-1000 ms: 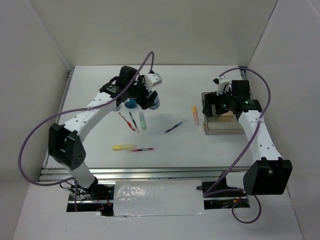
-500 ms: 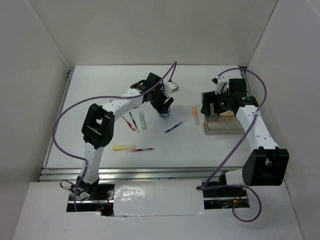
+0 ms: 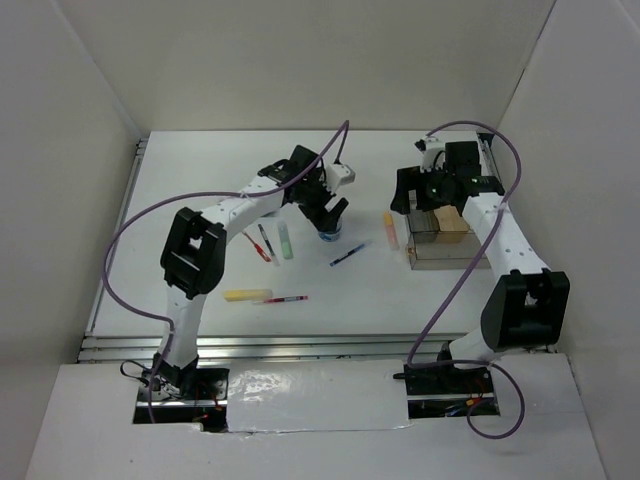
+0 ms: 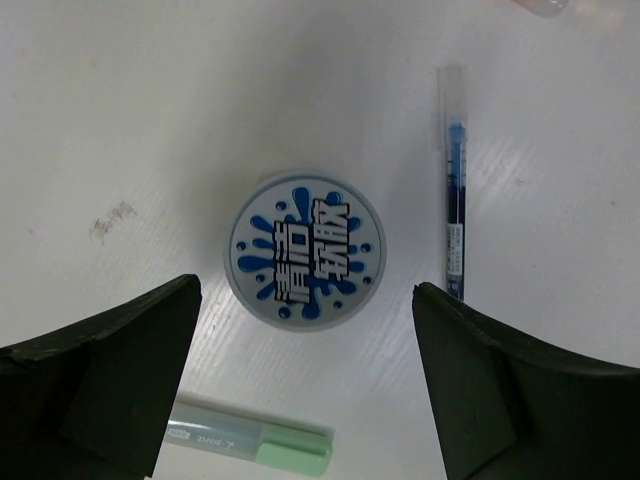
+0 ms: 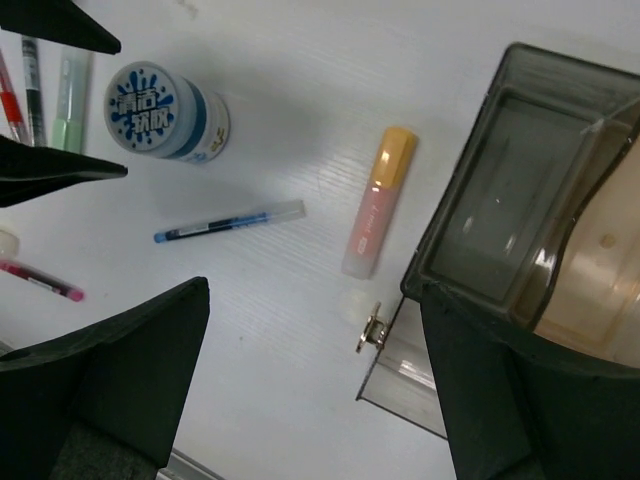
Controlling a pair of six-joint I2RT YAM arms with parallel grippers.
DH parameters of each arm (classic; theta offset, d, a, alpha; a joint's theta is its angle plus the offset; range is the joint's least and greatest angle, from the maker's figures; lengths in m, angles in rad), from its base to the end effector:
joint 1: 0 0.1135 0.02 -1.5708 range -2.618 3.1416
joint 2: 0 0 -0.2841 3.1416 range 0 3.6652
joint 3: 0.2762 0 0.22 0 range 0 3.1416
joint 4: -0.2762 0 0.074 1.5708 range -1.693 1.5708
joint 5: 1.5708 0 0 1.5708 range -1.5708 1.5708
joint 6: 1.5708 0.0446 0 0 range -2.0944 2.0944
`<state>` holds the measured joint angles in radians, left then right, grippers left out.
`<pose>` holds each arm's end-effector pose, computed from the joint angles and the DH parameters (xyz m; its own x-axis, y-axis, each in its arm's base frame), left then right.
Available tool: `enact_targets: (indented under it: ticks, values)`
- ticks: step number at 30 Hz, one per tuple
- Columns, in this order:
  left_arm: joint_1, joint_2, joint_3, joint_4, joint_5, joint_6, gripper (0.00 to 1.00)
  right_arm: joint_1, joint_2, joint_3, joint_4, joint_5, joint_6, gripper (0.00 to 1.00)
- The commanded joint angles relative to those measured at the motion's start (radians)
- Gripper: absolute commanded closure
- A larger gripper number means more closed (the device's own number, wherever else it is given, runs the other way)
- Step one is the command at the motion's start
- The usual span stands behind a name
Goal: Sort the stationery into containers
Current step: Place the stationery at the center of the board, then pick up the stationery from the center of the board.
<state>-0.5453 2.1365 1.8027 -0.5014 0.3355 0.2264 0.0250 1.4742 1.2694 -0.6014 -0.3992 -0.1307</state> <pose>0.3941 -0.2562 0.2546 -0.4654 0.5302 -0.7087 0.8036 0.5887 -0.0873 0.2912 0.0246 0.3289 -0.6772 -0.1370 -0.7229 -0.3835 0.9042 0.1879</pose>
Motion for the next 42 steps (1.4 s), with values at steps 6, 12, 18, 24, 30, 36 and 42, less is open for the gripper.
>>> enact_targets:
  ticks: [6, 12, 18, 24, 30, 36, 42]
  values:
    - [0.175, -0.32, -0.065, 0.047, 0.048, -0.157, 0.01, 0.139, 0.078, 0.139, 0.054, 0.065, 0.037, 0.07]
    - [0.343, -0.574, -0.14, -0.06, 0.007, -0.198, 0.01, 0.266, 0.228, 0.252, 0.058, 0.072, 0.091, 0.06]
    - [0.441, -0.801, -0.415, -0.071, 0.003, -0.206, 0.01, 0.375, 0.376, 0.367, 0.017, 0.155, 0.069, 0.05]
    - [0.47, -0.868, -0.497, -0.068, 0.039, -0.26, 0.01, 0.44, 0.497, 0.446, -0.024, 0.217, 0.06, 0.01]
    - [0.476, -0.856, -0.496, -0.065, 0.037, -0.269, 0.01, 0.489, 0.563, 0.459, -0.035, 0.283, 0.045, 0.0]
    - [0.476, -0.848, -0.499, -0.062, 0.043, -0.271, 0.01, 0.498, 0.603, 0.449, -0.038, 0.312, 0.04, 0.0]
    - [0.476, -0.854, -0.516, -0.052, 0.043, -0.268, 0.01, 0.498, 0.617, 0.443, -0.037, 0.318, 0.034, 0.03]
